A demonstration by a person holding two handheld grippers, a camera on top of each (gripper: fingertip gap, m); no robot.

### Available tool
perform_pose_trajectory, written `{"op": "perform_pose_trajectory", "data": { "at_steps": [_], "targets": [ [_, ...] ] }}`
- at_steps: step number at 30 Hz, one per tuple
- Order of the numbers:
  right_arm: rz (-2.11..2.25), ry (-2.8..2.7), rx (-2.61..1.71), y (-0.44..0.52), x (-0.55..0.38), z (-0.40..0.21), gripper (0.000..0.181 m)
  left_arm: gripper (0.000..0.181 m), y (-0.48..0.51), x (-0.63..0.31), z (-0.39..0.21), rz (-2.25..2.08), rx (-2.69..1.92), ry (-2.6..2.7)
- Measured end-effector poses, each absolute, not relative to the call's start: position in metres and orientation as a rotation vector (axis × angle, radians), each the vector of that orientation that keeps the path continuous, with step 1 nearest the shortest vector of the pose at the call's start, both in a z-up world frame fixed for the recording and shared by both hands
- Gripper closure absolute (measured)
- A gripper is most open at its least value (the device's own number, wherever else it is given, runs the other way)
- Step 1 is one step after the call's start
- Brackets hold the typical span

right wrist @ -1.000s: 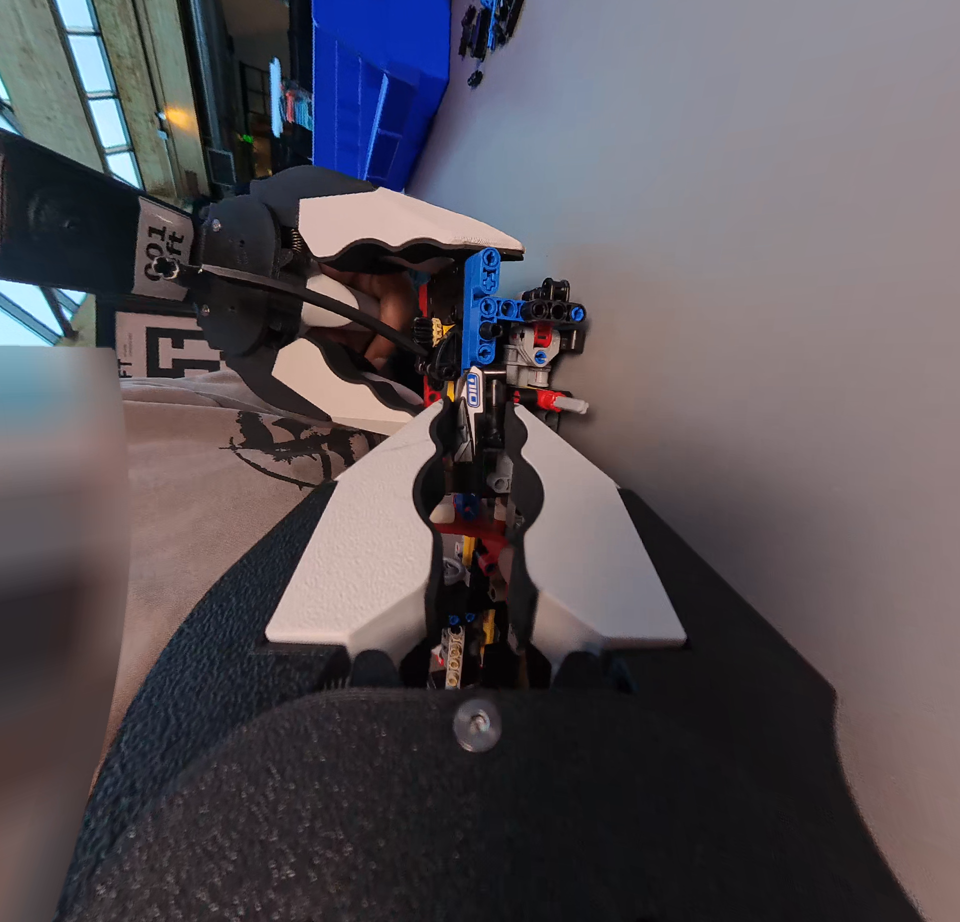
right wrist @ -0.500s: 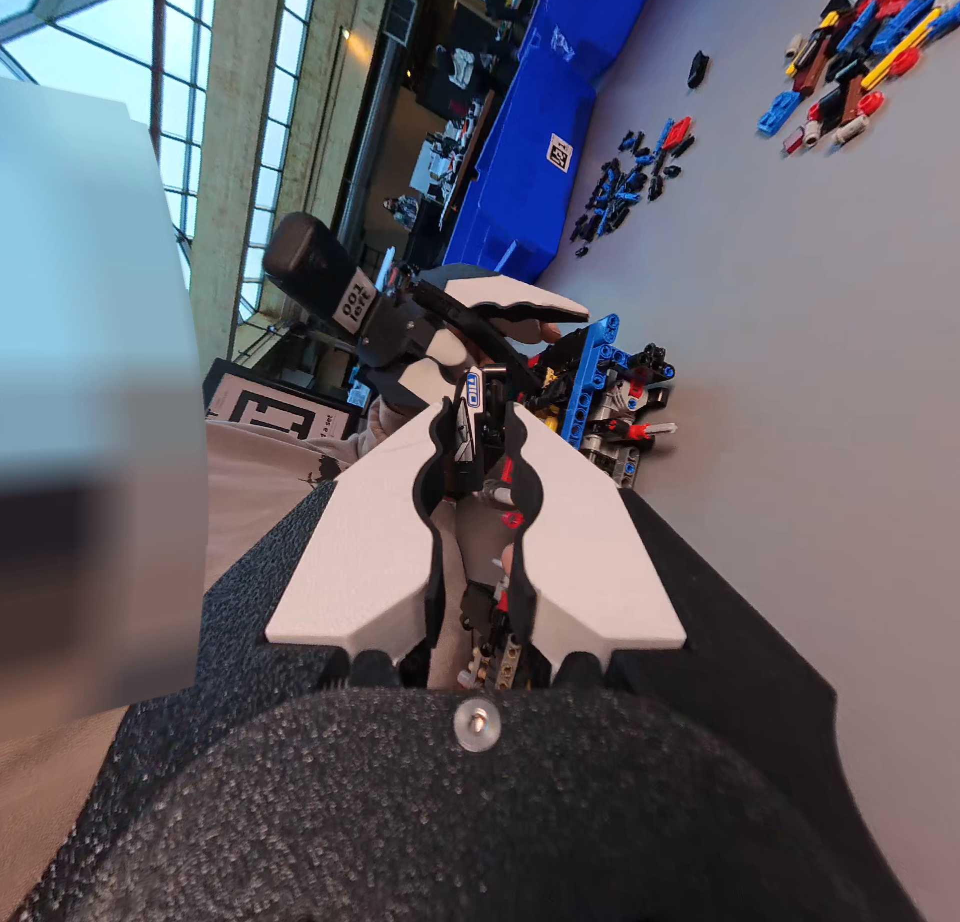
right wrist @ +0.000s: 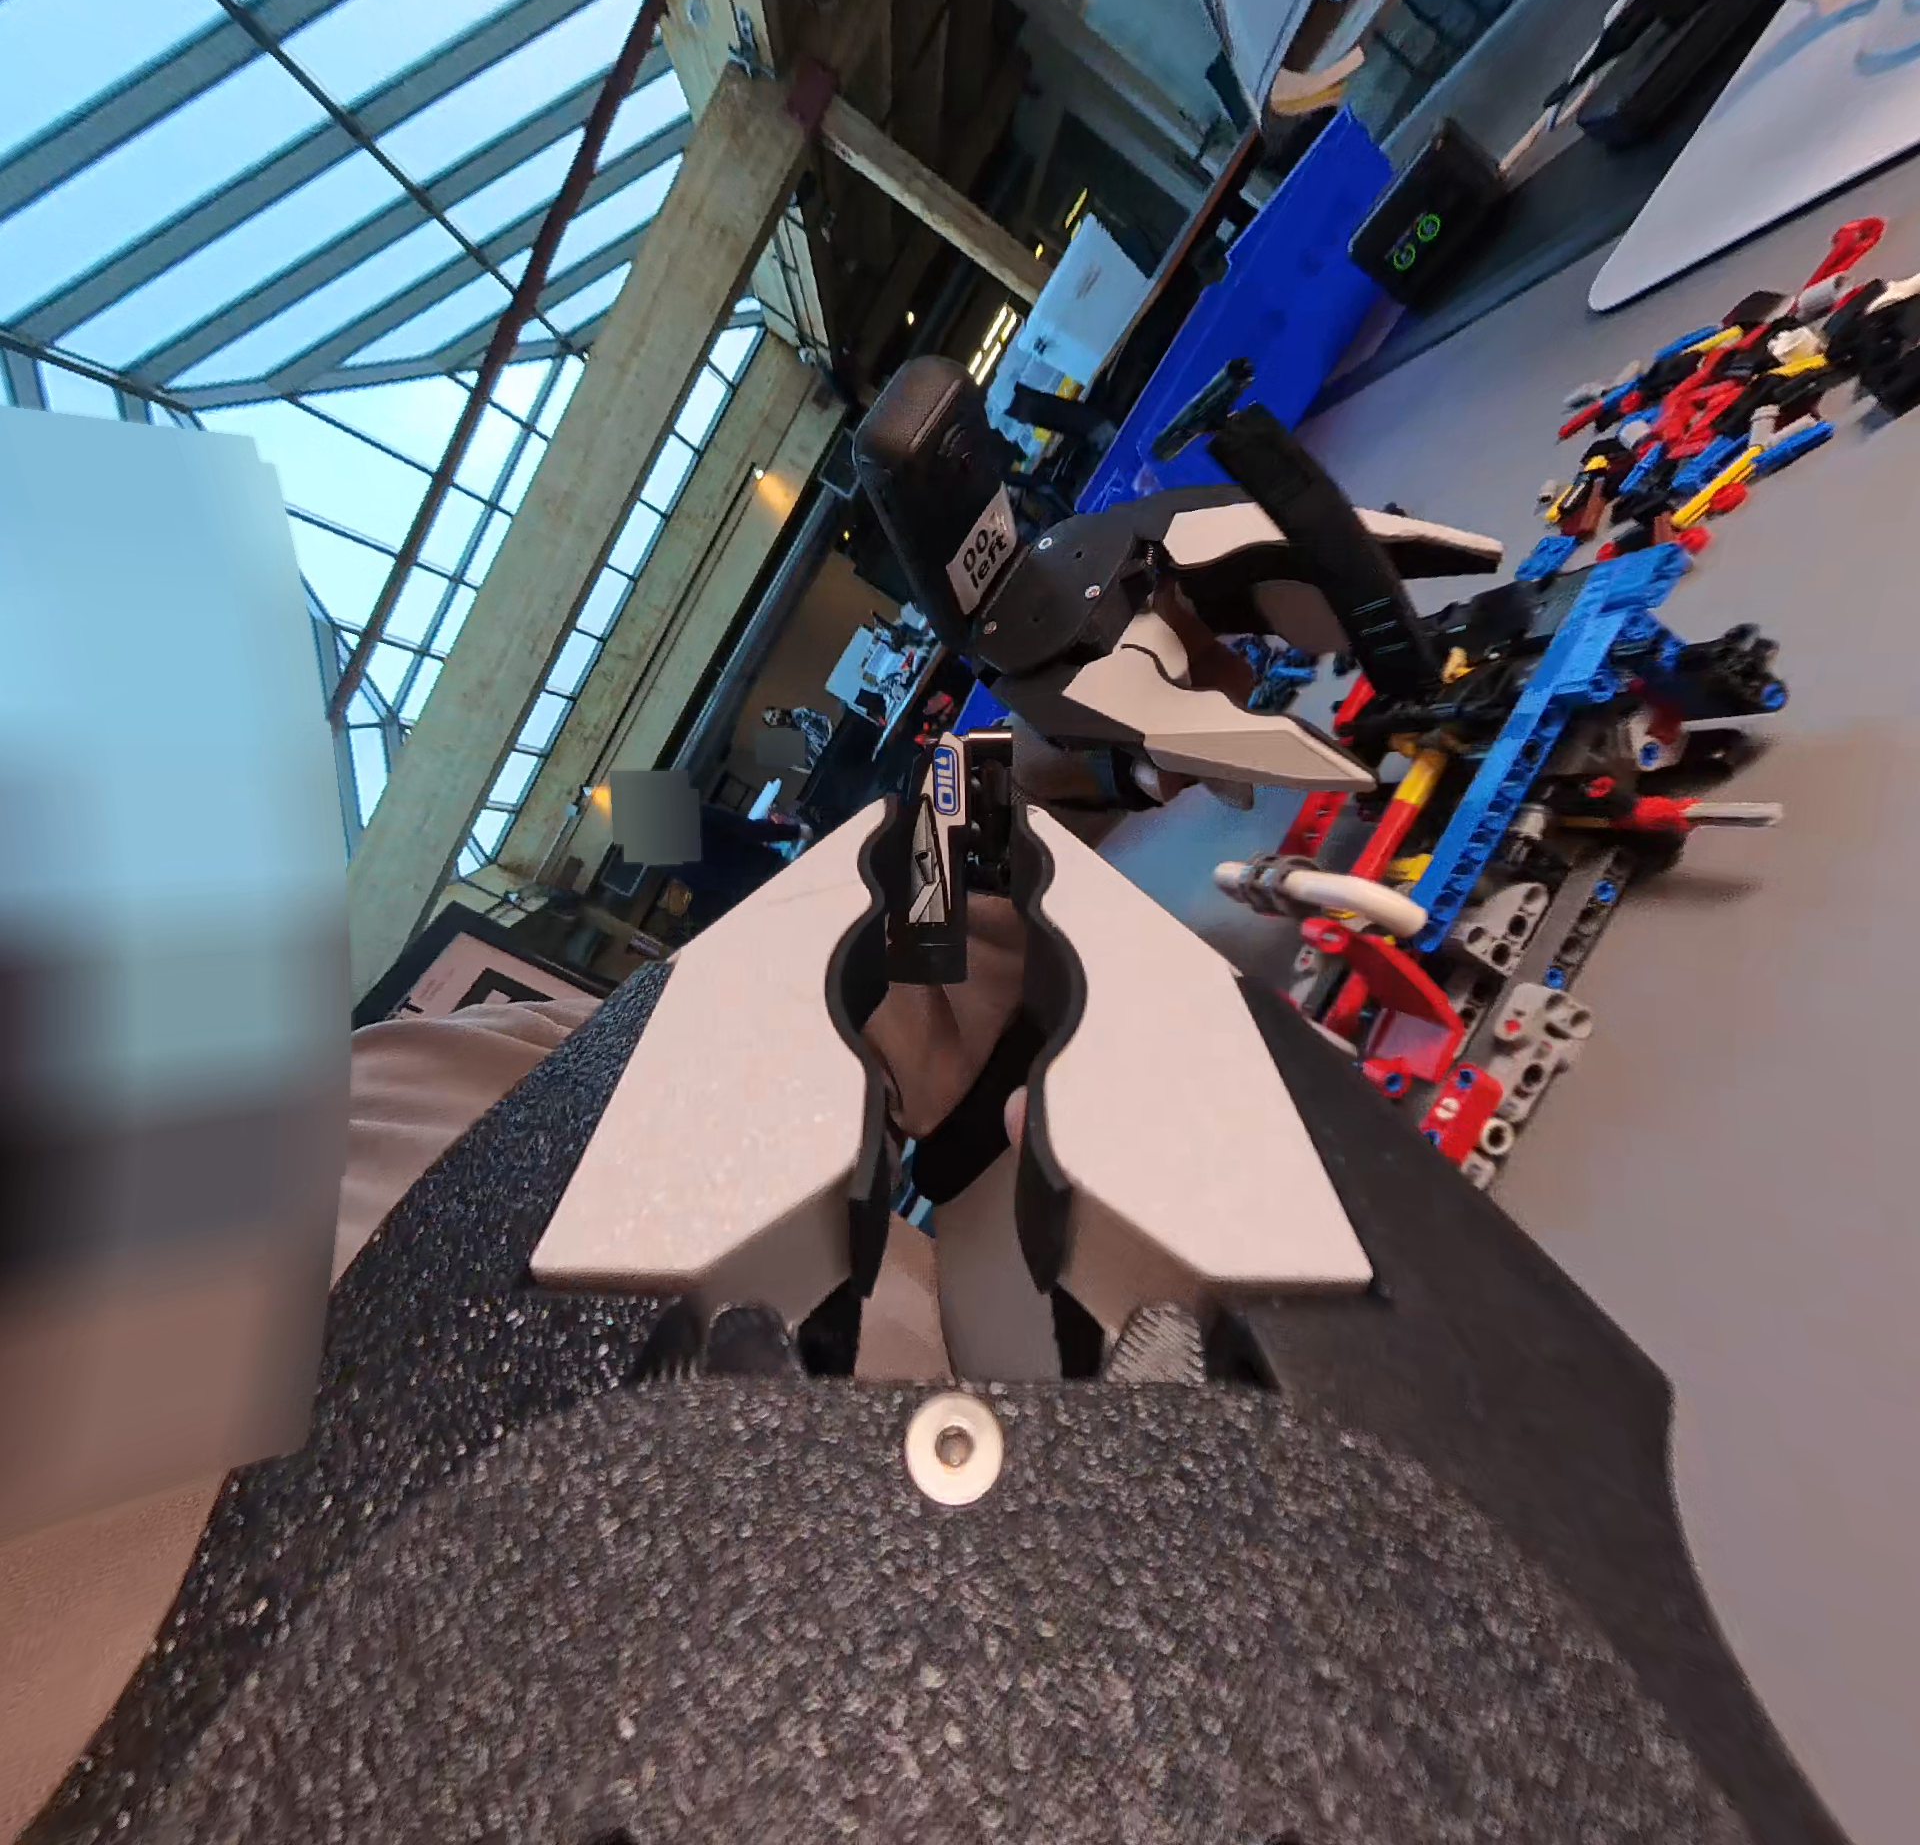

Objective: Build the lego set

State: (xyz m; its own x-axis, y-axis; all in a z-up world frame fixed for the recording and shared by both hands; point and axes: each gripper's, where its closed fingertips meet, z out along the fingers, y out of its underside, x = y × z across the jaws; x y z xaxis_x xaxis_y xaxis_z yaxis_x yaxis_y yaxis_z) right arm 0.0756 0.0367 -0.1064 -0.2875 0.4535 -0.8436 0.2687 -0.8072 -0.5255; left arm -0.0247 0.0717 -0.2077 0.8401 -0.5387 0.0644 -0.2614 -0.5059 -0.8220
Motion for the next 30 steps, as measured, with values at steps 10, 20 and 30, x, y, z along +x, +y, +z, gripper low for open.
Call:
{"op": "perform_pose_trajectory", "data": {
  "at_steps": [10, 20, 30],
  "targets": [
    [2.365, -0.554, -1.67, 0.029, 0.093, -0.093, 0.164, 0.135, -0.017, 0.01, -0.137, -0.466, -1.815, 0.355],
    [2.434, -0.584, -1.607, -0.027, 0.085, -0.099, 0.164, 0.159, -0.067, 0.074, -0.151, -0.19, -1.963, 0.374],
    [2.062, -0.627, -1.532, -0.059, 0.058, -0.069, 0.164, 0.169, -0.053, 0.03, -0.147, 0.204, -1.988, 0.146]
  ]
}}
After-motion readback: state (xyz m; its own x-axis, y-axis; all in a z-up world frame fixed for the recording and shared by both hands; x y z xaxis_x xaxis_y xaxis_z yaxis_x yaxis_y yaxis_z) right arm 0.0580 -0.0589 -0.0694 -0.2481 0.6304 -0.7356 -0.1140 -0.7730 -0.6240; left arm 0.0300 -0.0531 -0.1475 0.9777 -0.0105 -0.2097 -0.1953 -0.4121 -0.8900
